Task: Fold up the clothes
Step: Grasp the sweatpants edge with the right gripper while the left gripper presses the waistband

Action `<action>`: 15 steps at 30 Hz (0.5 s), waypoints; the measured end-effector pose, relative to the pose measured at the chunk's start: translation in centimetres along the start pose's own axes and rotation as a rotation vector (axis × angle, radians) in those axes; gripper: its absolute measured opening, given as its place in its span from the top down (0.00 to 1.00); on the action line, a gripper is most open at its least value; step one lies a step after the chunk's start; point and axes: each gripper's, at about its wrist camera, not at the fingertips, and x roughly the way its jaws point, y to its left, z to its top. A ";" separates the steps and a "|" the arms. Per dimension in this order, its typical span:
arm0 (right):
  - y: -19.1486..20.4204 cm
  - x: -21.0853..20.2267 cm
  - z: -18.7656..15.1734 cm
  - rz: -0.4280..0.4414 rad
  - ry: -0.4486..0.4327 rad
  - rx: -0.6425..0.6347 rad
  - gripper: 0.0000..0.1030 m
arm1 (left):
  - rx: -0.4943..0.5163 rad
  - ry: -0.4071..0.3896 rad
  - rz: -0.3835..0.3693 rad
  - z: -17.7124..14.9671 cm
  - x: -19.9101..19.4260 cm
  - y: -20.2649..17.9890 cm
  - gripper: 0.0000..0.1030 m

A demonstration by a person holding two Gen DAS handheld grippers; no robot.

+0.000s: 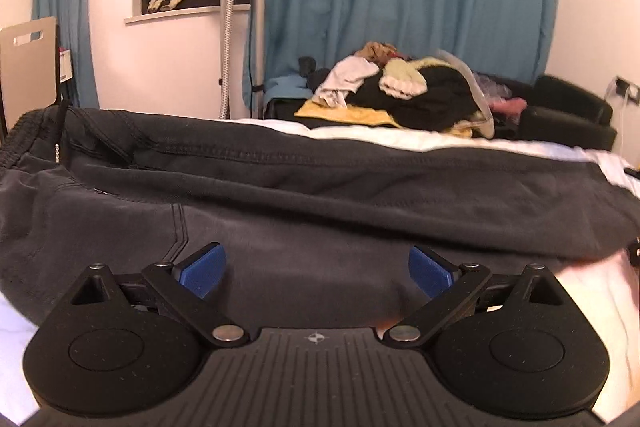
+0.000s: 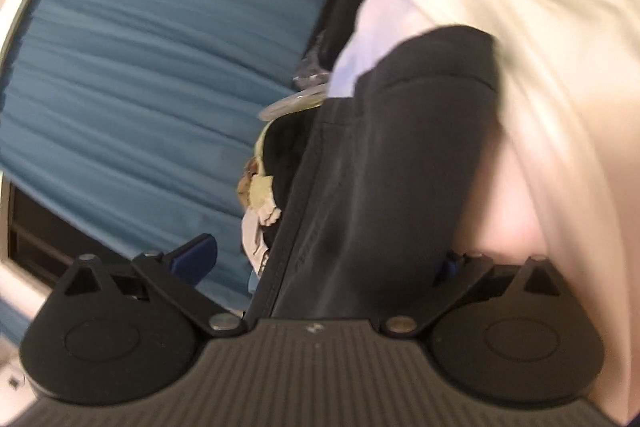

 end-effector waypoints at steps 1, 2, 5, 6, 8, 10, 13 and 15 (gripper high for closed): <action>0.0 0.4 0.0 0.003 -0.016 -0.030 0.00 | -0.008 -0.001 0.007 0.0 0.5 0.2 0.04; 0.0 0.7 0.2 0.007 -0.034 -0.055 0.00 | -0.015 -0.002 0.013 -0.1 1.0 0.3 0.04; -0.1 1.6 0.3 -0.016 -0.065 -0.089 0.00 | -0.038 -0.004 0.033 -0.2 2.4 0.8 0.04; 0.2 1.8 0.3 -0.035 -0.068 -0.108 0.02 | -0.046 -0.005 0.040 -0.2 2.9 0.9 0.04; 0.9 1.9 0.3 -0.078 -0.077 -0.164 0.28 | -0.061 -0.007 0.054 -0.2 3.8 1.2 0.04; 1.3 1.8 0.6 -0.150 -0.091 -0.198 0.72 | -0.061 0.012 0.068 -0.4 5.0 1.5 0.04; 2.5 1.4 0.6 -0.183 -0.103 -0.270 0.83 | -0.001 0.099 0.090 -1.8 6.9 1.2 0.03; 4.0 1.0 0.3 -0.175 -0.126 -0.343 0.85 | -0.015 0.090 0.088 -1.8 6.6 1.4 0.03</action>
